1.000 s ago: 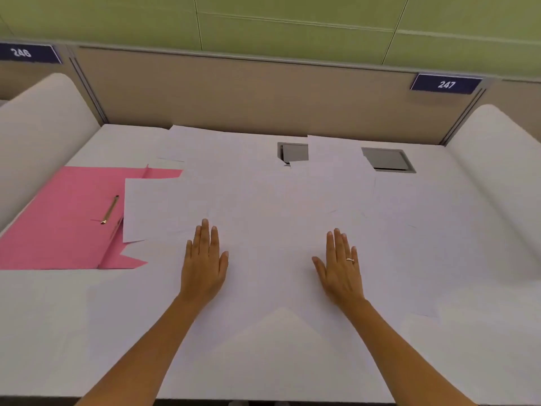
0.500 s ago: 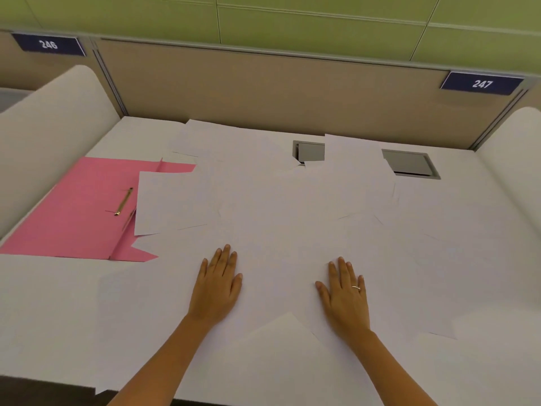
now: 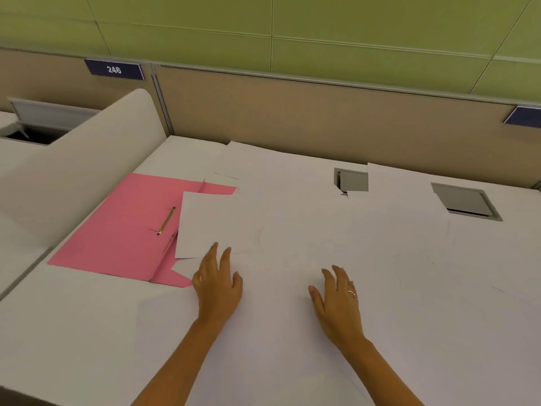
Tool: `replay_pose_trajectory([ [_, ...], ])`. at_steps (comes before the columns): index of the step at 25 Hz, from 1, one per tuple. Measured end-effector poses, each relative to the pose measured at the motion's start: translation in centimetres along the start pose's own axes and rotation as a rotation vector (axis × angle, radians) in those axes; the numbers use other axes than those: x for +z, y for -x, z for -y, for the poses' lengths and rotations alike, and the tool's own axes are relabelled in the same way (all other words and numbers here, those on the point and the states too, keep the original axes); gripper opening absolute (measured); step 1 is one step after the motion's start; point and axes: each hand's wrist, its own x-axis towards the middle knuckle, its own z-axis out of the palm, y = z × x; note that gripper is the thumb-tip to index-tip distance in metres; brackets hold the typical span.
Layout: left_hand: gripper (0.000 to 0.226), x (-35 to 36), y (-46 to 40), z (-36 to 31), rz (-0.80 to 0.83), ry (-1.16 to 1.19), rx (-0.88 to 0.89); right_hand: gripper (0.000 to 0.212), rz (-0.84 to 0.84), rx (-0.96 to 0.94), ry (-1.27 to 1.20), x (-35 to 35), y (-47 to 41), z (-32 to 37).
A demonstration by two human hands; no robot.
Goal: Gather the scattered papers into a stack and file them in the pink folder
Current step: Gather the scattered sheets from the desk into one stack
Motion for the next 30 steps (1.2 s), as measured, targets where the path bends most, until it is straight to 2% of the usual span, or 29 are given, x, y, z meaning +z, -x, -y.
replay_pose_trajectory([
  [3, 0.060, -3.1, -6.0, 2.7, 0.026, 0.050, -0.259, 0.101, 0.002, -0.009, 0.005, 2.3, -3.0, 3.4],
  [7, 0.076, -4.6, -13.7, 5.3, 0.115, 0.105, -0.376, 0.087, 0.035, 0.040, 0.061, 4.9, -5.2, 6.6],
  [10, 0.084, -4.3, -17.7, 7.1, 0.189, 0.261, -0.441, 0.079, 0.025, 0.100, 0.113, 6.1, -5.0, 7.3],
  [14, 0.070, -4.2, -18.8, 7.4, 0.065, 0.531, -0.352, 0.078, -0.030, 0.107, 0.135, 6.5, -5.0, 7.5],
  [16, 0.054, -4.4, -18.4, 7.4, 0.037, 0.596, -0.345, 0.076, -0.025, 0.105, 0.154, 6.6, -5.1, 7.6],
  [19, 0.019, -5.0, -18.0, 7.5, 0.035, 0.488, -0.230, 0.075, -0.022, 0.095, 0.170, 6.8, -5.2, 7.4],
  [22, 0.020, -7.3, -18.7, 7.0, -0.086, 0.353, -0.088, 0.073, -0.041, 0.078, 0.165, 7.0, -5.2, 7.2],
  [26, 0.021, -14.5, -21.1, 5.5, -0.296, 0.097, 0.167, 0.055, -0.062, 0.067, 0.159, 7.1, -5.2, 6.8],
  [30, 0.020, -23.4, -22.6, 2.0, -0.387, 0.008, 0.451, 0.059, -0.058, 0.084, 0.015, 6.5, -5.5, 7.5],
])
